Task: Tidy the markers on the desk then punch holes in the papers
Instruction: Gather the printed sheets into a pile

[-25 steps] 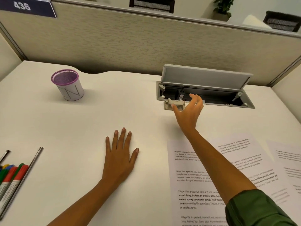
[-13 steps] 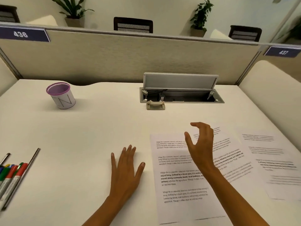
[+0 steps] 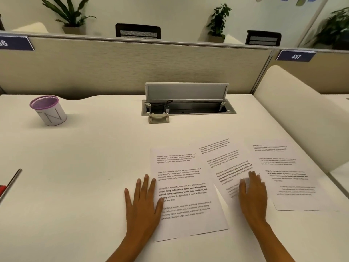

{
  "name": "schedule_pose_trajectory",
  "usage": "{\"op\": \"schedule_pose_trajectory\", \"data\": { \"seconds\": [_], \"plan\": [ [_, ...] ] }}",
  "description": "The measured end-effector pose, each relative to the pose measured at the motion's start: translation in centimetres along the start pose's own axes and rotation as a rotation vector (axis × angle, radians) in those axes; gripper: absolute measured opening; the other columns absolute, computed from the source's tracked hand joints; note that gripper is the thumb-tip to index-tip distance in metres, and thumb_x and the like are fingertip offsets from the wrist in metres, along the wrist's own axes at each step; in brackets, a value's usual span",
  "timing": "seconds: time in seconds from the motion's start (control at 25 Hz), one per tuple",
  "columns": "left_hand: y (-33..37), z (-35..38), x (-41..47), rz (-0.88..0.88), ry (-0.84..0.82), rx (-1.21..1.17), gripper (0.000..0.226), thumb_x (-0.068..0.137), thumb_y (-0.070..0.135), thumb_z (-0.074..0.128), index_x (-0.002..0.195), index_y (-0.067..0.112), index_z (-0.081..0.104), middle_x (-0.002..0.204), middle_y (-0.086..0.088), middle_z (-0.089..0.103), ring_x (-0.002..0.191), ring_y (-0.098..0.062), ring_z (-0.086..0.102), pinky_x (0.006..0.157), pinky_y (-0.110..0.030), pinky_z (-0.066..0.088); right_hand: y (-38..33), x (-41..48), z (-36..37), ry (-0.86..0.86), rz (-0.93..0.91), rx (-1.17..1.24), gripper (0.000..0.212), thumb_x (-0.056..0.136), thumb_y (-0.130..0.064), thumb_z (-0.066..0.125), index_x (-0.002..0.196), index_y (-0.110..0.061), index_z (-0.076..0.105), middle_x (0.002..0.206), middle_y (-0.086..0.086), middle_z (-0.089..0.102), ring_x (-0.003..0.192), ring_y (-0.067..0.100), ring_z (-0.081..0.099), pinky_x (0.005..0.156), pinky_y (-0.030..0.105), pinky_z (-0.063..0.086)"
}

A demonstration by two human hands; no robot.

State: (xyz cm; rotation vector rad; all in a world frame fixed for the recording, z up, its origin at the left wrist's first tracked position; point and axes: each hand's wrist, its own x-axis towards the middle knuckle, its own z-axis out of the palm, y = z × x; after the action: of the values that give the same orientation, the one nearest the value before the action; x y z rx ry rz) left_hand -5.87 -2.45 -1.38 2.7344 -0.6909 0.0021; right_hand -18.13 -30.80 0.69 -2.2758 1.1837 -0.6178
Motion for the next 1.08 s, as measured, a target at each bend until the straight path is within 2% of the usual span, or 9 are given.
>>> {"op": "schedule_pose_trajectory", "data": {
  "seconds": [0.24,0.4,0.48,0.6,0.72,0.76,0.84,0.92,1.08],
  "plan": [
    [0.4,0.1,-0.1,-0.016,0.024,0.045,0.069,0.09,0.056,0.005,0.151,0.026,0.019,0.159,0.004,0.012,0.147,-0.019,0.01,0.118,-0.051,0.003,0.2,-2.5,0.3,-0.092,-0.083,-0.135,0.047,0.099,-0.016,0.041,0.141,0.003,0.034,0.149,0.019,0.036,0.142,0.027,0.029,0.121,0.04,0.007],
    [0.5,0.0,-0.1,-0.014,0.028,0.048,0.074,0.089,0.058,-0.005,0.15,0.025,0.022,0.158,0.003,0.016,0.147,-0.02,0.014,0.118,-0.052,0.006,-2.9,-6.7,1.6,-0.182,-0.198,-0.07,0.045,0.099,-0.017,0.04,0.141,-0.002,0.037,0.148,0.009,0.039,0.141,0.017,0.029,0.121,0.033,0.005],
    [0.6,-0.1,-0.1,-0.018,0.015,0.038,0.071,0.091,0.057,0.002,0.15,0.024,0.024,0.158,0.002,0.018,0.146,-0.021,0.016,0.117,-0.053,0.006,-4.3,-8.7,2.4,-0.243,-0.249,-0.027,0.045,0.1,-0.021,0.039,0.143,-0.007,0.036,0.15,0.002,0.037,0.143,0.014,0.024,0.121,0.03,0.005],
    [0.4,-0.1,-0.1,-0.024,0.002,0.04,0.067,0.091,0.053,0.013,0.149,0.023,0.025,0.158,0.001,0.019,0.146,-0.022,0.016,0.117,-0.055,0.008,-5.8,-8.6,2.5,-0.257,-0.165,0.138,0.04,0.099,-0.021,0.042,0.138,-0.015,0.045,0.144,-0.003,0.045,0.143,0.019,0.024,0.116,0.027,0.015],
    [0.3,-0.3,-0.1,-0.013,-0.009,0.04,0.065,0.092,0.051,0.014,0.149,0.022,0.025,0.158,-0.001,0.019,0.146,-0.023,0.016,0.117,-0.055,0.008,-5.7,-5.0,2.2,-0.065,0.01,0.185,0.035,0.096,-0.017,0.048,0.131,-0.01,0.051,0.134,0.01,0.055,0.13,0.029,0.043,0.108,0.032,0.031],
    [0.4,-0.3,-0.1,-0.01,-0.013,0.041,0.065,0.092,0.05,0.014,0.149,0.022,0.025,0.158,-0.001,0.02,0.146,-0.023,0.017,0.117,-0.056,0.008,-5.5,-3.5,2.0,-0.047,0.075,0.147,0.04,0.096,-0.018,0.049,0.134,-0.007,0.046,0.138,0.014,0.051,0.131,0.03,0.041,0.109,0.034,0.031],
    [0.4,-0.3,-0.1,-0.01,-0.021,0.042,0.064,0.093,0.049,0.013,0.149,0.021,0.026,0.157,-0.001,0.021,0.146,-0.024,0.018,0.116,-0.056,0.009,-4.9,-1.5,2.1,-0.128,0.144,0.04,0.056,0.097,-0.024,0.047,0.145,-0.004,0.028,0.152,0.015,0.031,0.142,0.028,0.024,0.117,0.038,0.019],
    [0.4,-0.3,-0.1,-0.006,-0.031,0.05,0.065,0.094,0.049,0.007,0.149,0.02,0.028,0.157,-0.002,0.023,0.145,-0.025,0.02,0.116,-0.056,0.008,-4.3,-1.3,2.9,-0.203,0.056,-0.06,0.062,0.098,-0.028,0.044,0.149,-0.005,0.017,0.158,0.011,0.018,0.146,0.024,0.012,0.12,0.036,0.008],
    [0.4,-0.2,0.1,0.001,-0.035,0.04,0.072,0.094,0.052,-0.003,0.147,0.018,0.032,0.155,-0.005,0.028,0.144,-0.028,0.025,0.114,-0.058,0.01,-3.8,-3.8,3.8,-0.255,-0.188,-0.127,0.061,0.098,-0.029,0.046,0.148,-0.009,0.018,0.159,0.005,0.014,0.147,0.017,0.009,0.12,0.029,0.001]
  ]
}}
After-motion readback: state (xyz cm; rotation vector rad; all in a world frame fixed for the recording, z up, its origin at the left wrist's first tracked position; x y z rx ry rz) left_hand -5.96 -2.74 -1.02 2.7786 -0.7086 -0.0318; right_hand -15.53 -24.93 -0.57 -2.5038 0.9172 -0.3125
